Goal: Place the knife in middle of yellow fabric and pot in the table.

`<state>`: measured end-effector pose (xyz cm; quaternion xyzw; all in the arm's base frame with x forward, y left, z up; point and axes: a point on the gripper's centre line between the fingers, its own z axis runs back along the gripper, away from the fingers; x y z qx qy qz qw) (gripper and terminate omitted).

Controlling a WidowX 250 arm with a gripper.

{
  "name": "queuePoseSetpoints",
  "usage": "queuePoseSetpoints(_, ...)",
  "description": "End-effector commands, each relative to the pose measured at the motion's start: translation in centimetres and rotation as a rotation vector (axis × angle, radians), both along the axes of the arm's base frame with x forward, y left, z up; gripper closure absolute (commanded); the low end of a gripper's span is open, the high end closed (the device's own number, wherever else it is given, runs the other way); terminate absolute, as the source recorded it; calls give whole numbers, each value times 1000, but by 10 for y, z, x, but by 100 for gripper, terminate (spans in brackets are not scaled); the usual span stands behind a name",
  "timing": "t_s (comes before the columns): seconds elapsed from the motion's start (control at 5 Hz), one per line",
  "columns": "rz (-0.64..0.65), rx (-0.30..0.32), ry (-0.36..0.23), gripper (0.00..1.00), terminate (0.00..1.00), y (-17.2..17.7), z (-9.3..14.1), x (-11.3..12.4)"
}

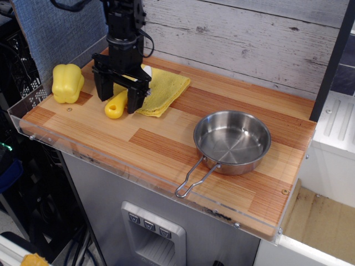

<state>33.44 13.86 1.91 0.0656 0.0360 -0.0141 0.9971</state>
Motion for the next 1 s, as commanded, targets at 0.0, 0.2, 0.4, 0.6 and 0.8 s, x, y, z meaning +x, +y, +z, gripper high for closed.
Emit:
queuePoseSetpoints(0.0,21,-3,-97,0,0,14,44,-3)
queuePoseSetpoints(0.2,25,-2,-95,0,0,17,44,-4)
queuePoseSetpoints(0.4,30,9,-78,0,0,18,39,-6)
queuePoseSetpoints(0.6,23,33,-63,0,0,18,30,-12)
queuePoseSetpoints(0.8,17,48,-53,0,0,16,24,-15)
